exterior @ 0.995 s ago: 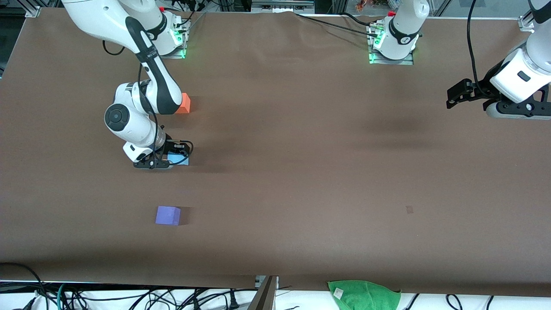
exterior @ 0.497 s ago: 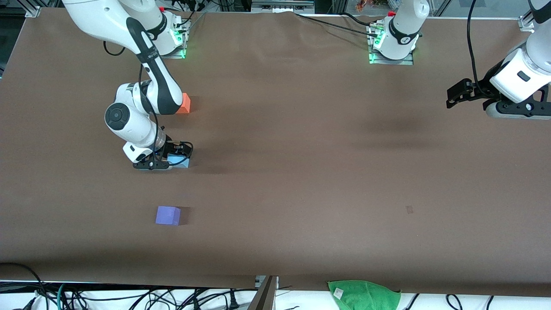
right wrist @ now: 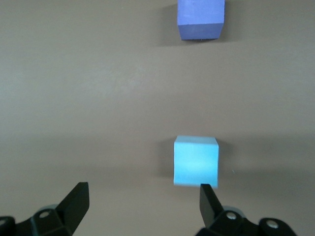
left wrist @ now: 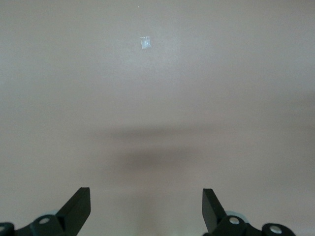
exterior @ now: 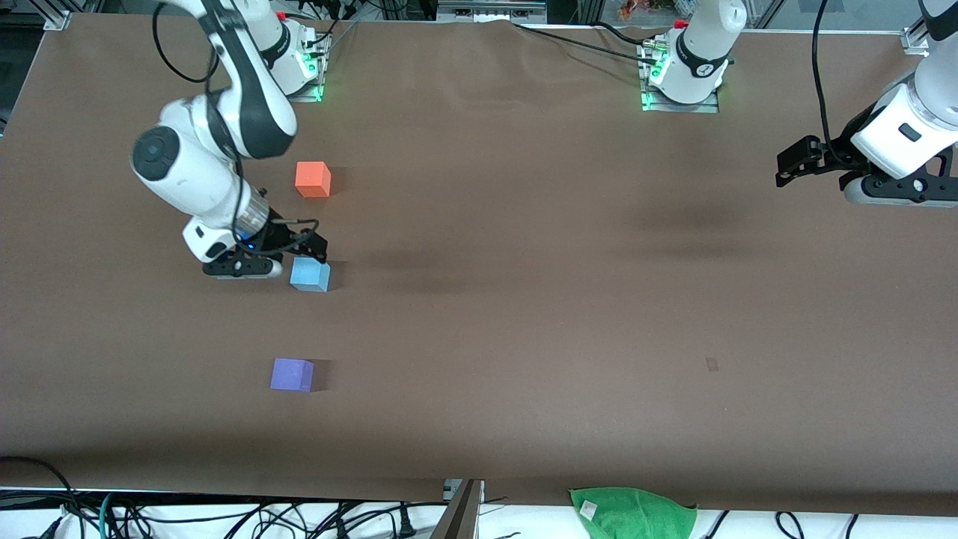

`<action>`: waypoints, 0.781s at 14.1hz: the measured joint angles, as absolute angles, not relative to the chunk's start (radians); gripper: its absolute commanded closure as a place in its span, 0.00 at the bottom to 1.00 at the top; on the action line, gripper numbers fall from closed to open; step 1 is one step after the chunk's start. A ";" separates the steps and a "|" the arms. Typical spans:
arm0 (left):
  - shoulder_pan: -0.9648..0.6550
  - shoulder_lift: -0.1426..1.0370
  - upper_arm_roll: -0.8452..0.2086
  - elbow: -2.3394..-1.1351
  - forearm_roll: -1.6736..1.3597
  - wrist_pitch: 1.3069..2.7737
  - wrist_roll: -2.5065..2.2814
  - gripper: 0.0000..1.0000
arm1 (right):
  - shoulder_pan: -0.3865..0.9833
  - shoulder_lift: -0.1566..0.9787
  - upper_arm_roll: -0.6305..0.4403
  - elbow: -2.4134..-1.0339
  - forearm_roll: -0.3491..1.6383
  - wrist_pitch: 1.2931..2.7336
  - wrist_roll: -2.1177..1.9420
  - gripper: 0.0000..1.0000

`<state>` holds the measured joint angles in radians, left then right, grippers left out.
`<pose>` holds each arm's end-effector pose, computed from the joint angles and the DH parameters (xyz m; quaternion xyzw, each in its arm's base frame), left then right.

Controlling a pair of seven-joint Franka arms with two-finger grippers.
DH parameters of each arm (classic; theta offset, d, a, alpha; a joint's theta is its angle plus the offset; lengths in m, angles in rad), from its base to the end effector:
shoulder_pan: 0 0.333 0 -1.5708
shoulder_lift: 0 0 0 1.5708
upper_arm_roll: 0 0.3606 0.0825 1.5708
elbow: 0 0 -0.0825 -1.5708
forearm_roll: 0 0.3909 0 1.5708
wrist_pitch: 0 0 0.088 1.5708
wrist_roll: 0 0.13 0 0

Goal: Place blue block between orange and purple blocks

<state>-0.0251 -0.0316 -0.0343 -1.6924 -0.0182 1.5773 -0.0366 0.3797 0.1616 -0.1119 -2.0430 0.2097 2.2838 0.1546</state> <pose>0.5435 -0.0350 0.6062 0.9990 -0.0109 -0.0421 0.0065 0.5776 0.1692 0.3891 -0.9965 0.0078 -0.0242 0.0798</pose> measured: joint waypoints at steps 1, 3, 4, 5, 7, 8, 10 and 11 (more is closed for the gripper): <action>-0.025 -0.032 -0.034 -1.692 -0.018 1.577 -0.037 0.00 | 0.379 0.140 -0.121 -2.006 0.174 2.210 0.156 0.01; -0.025 -0.032 -0.034 -1.692 -0.018 1.577 -0.037 0.00 | 0.378 0.101 -0.133 -1.938 0.127 2.098 0.157 0.01; -0.025 -0.032 -0.034 -1.692 -0.018 1.577 -0.037 0.00 | 0.377 0.083 -0.135 -1.905 0.117 2.044 0.157 0.01; -0.025 -0.032 -0.034 -1.692 -0.018 1.577 -0.037 0.00 | 0.374 0.071 -0.136 -1.865 0.111 1.985 0.157 0.01; -0.025 -0.032 -0.034 -1.692 -0.018 1.577 -0.037 0.00 | 0.361 0.060 -0.137 -1.777 0.102 1.877 0.157 0.01; -0.025 -0.032 -0.034 -1.692 -0.018 1.577 -0.037 0.00 | 0.345 0.060 -0.137 -1.736 0.098 1.833 0.156 0.01; -0.025 -0.032 -0.034 -1.692 -0.018 1.577 -0.037 0.00 | 0.294 0.060 -0.127 -1.670 0.096 1.753 0.143 0.01; -0.025 -0.032 -0.034 -1.691 -0.018 1.576 -0.037 0.00 | 0.261 0.060 -0.110 -1.650 0.096 1.724 0.119 0.01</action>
